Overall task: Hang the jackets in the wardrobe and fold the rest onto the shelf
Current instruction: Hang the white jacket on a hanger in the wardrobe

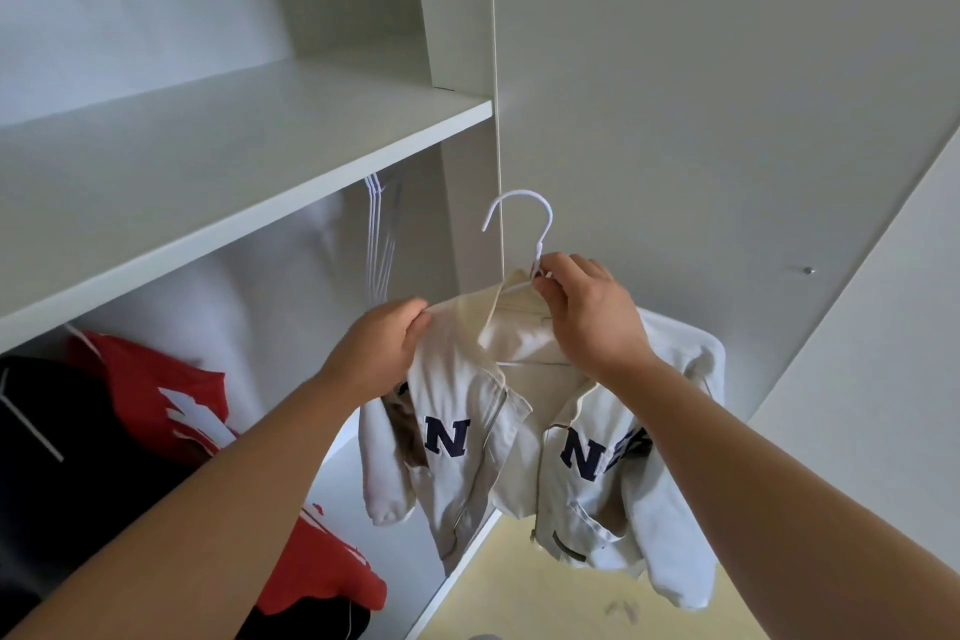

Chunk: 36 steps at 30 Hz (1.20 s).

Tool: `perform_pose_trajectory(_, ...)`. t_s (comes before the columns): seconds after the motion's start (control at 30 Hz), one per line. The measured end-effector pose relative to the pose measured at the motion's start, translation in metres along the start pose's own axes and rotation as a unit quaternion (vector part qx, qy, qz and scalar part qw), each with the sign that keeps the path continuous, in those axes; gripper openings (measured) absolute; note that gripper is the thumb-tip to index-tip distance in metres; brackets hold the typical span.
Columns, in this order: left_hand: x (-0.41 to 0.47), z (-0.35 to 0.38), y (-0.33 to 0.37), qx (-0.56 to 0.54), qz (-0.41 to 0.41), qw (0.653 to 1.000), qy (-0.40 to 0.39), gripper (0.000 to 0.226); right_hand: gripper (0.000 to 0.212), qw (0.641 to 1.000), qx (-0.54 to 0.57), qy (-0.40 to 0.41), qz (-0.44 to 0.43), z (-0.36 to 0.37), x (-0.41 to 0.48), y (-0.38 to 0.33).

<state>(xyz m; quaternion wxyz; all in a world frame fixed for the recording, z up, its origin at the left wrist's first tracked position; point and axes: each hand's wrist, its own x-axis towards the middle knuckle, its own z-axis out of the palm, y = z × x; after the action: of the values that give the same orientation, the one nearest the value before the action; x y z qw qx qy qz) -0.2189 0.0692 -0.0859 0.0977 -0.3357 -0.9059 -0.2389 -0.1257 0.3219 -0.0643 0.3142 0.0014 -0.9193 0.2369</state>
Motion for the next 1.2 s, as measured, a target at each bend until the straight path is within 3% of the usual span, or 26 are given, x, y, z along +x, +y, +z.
perform_pose_trajectory(0.33, -0.007, 0.004, -0.009, 0.028, -0.044, 0.987, 0.152, 0.018, 0.008, 0.996, -0.083, 0.042, -0.006, -0.009, 0.000, -0.009)
perform_pose_trajectory(0.43, -0.012, 0.008, -0.007, 0.035, -0.052, 0.989, 0.130, 0.020, 0.008, 0.996, -0.077, 0.035, 0.015, -0.009, -0.002, -0.008)
perform_pose_trajectory(0.53, -0.014, 0.004, -0.013, -0.093, -0.123, 0.988, 0.029, 0.025, 0.010, 0.998, -0.065, 0.021, 0.016, -0.009, -0.007, -0.003)
perform_pose_trajectory(0.67, -0.010, -0.010, -0.016, -0.316, -0.213, 0.918, -0.109, 0.024, 0.012, 0.999, -0.031, 0.003, 0.010, -0.008, -0.007, 0.002)
perform_pose_trajectory(0.83, -0.006, 0.002, -0.033, -0.453, -0.325, 0.825, -0.091, 0.043, 0.012, 0.998, 0.066, 0.000, 0.017, -0.005, -0.006, -0.001)
perform_pose_trajectory(0.9, -0.009, 0.009, -0.041, -0.452, -0.358, 0.812, -0.088, 0.040, 0.012, 0.996, 0.084, -0.001, 0.016, -0.006, -0.006, 0.000)
perform_pose_trajectory(1.0, -0.017, 0.017, -0.047, -0.433, -0.361, 0.821, -0.086, 0.046, 0.013, 0.994, 0.100, 0.001, 0.032, -0.008, -0.004, 0.000)
perform_pose_trajectory(1.1, -0.024, 0.026, -0.046, -0.464, -0.369, 0.798, -0.105, 0.063, 0.014, 0.992, 0.112, 0.005, 0.052, -0.012, -0.002, -0.001)
perform_pose_trajectory(1.2, -0.027, 0.035, -0.042, -0.510, -0.381, 0.766, -0.092, 0.062, 0.015, 0.991, 0.117, 0.001, 0.065, -0.016, -0.001, -0.002)
